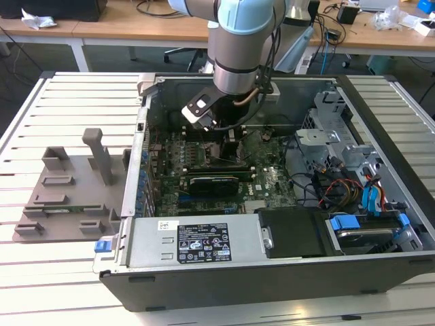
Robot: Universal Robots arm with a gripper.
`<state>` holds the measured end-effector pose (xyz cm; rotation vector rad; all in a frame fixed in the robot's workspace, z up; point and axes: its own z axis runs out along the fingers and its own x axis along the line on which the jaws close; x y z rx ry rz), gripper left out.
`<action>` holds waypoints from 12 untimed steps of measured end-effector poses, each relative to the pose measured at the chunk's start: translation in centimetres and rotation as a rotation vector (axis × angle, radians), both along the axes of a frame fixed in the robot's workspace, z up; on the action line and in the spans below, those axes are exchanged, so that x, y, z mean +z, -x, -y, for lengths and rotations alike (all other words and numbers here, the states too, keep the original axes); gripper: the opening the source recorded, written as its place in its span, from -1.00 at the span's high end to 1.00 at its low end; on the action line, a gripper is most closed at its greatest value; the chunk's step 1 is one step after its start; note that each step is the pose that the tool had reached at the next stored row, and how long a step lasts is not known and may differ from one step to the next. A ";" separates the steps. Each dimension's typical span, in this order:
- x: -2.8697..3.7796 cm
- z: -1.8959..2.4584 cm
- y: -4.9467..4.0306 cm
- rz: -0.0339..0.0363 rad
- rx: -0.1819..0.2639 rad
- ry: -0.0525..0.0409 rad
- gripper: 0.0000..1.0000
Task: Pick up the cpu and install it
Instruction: 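Place the cpu into insertion slot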
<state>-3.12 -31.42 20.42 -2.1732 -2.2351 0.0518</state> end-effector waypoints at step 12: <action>-0.30 0.10 -0.07 -0.0004 -0.017 0.0065 -0.07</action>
